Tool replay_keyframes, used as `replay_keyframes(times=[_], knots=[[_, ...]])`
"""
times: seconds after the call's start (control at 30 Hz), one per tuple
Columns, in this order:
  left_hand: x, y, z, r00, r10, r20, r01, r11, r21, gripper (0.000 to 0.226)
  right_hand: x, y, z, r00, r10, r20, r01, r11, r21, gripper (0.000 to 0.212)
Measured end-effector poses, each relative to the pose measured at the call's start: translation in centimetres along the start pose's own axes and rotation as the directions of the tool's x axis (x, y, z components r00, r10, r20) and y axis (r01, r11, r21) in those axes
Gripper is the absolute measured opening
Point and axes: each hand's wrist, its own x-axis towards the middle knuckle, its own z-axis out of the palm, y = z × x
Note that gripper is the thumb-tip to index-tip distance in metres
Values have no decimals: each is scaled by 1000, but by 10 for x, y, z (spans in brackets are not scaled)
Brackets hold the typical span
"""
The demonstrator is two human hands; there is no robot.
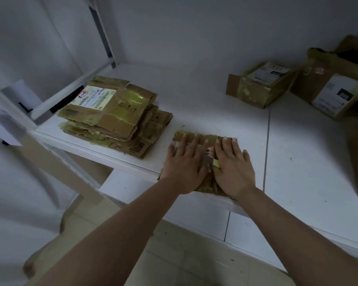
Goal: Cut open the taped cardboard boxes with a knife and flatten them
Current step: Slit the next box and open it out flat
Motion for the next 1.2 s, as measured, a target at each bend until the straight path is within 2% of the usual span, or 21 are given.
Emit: replay_keyframes(times=[0.3,0.4,0.47,0.53,0.57,0.63,0.77,0.87,1.0,1.13,1.2], knots=[[6,2,3,999,-31,-16,31,1000,-1,68,4,-8,1,999,26,28,-25,999,-44,67],[3,3,2,997,-33,-65,30,999,-41,78,-2,-7,1,998,28,-58,-27,999,17,65],[-2,4,5,983,-138,-122,127,987,-97,83,-8,-7,2,983,114,-144,-105,992,69,67],[-11,8,6,932,-336,-134,316,937,-153,96,-13,-7,2,961,214,-175,-197,974,113,68],[-14,10,6,902,-412,-125,391,906,-163,102,-14,-7,2,957,228,-180,-210,971,114,68],[-17,13,6,882,-458,-113,439,884,-162,103,-15,-6,3,958,201,-204,-180,977,117,64],[-22,12,4,886,-431,-170,381,887,-261,93,-17,-6,4,939,115,-324,-53,979,196,55],[-28,14,6,857,-434,-279,343,883,-321,86,-21,-8,2,933,108,-343,-54,985,162,62],[-28,14,2,851,-383,-358,330,922,-202,83,-21,-9,1,934,99,-342,-72,993,91,70],[-23,15,-22,888,-249,-386,218,968,-123,79,-18,-21,-7,912,215,-350,-119,954,277,65],[-18,1,-47,884,-205,-420,173,978,-115,81,-8,-38,-18,873,226,-432,-108,954,281,67]])
